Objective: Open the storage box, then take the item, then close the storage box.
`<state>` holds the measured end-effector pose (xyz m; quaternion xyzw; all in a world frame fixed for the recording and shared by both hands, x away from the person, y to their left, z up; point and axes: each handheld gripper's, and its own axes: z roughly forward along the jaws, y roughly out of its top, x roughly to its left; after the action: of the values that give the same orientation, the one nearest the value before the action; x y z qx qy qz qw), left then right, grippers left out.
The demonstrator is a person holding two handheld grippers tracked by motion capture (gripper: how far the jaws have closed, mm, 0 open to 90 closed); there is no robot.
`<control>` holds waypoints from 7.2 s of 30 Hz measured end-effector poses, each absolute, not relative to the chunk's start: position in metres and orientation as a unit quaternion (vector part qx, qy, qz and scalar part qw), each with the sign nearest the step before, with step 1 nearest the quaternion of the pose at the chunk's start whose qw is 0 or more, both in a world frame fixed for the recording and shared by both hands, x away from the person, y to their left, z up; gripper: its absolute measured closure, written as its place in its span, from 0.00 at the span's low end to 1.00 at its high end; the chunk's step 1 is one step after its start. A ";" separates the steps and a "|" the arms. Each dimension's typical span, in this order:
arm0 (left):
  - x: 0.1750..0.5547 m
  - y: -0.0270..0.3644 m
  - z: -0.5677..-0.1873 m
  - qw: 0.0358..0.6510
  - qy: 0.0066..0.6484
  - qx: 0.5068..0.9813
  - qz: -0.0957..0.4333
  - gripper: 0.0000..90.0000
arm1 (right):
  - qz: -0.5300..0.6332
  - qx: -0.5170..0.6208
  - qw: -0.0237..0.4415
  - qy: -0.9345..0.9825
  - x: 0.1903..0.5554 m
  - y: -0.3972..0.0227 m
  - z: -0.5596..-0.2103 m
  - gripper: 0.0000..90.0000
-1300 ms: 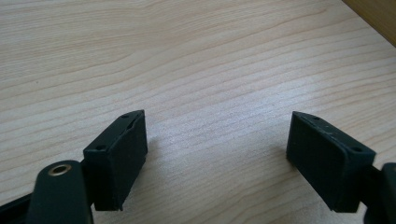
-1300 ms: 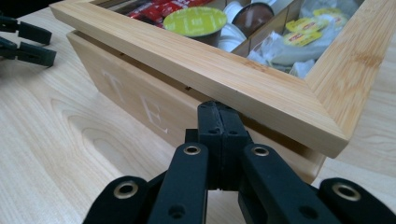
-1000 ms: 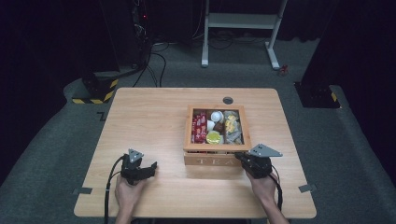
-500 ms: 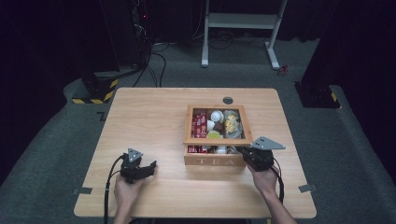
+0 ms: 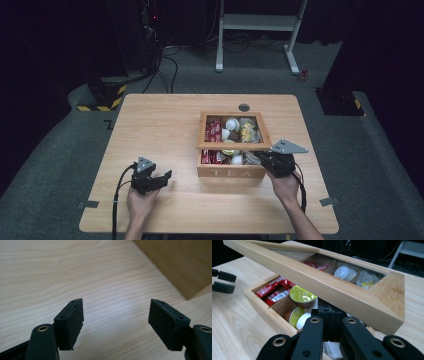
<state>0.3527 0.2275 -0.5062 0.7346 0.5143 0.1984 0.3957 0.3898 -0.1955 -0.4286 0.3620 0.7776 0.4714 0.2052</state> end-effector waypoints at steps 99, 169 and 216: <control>0.450 0.033 -0.452 0.377 0.321 0.855 0.155 0.37 | 0.482 0.404 0.186 0.755 0.446 -0.194 -0.375 1.00; 0.406 0.111 -0.409 0.470 0.336 0.798 0.173 0.43 | 0.486 0.407 0.185 0.751 0.447 -0.195 -0.373 1.00; 0.394 0.204 -0.428 0.452 0.441 0.745 0.215 0.43 | 0.483 0.407 0.186 0.753 0.446 -0.194 -0.374 1.00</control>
<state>0.3935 0.2041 -0.4282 0.7450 0.4411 0.2145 0.4521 0.4460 -0.1942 -0.3741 0.4073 0.7527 0.4828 0.1856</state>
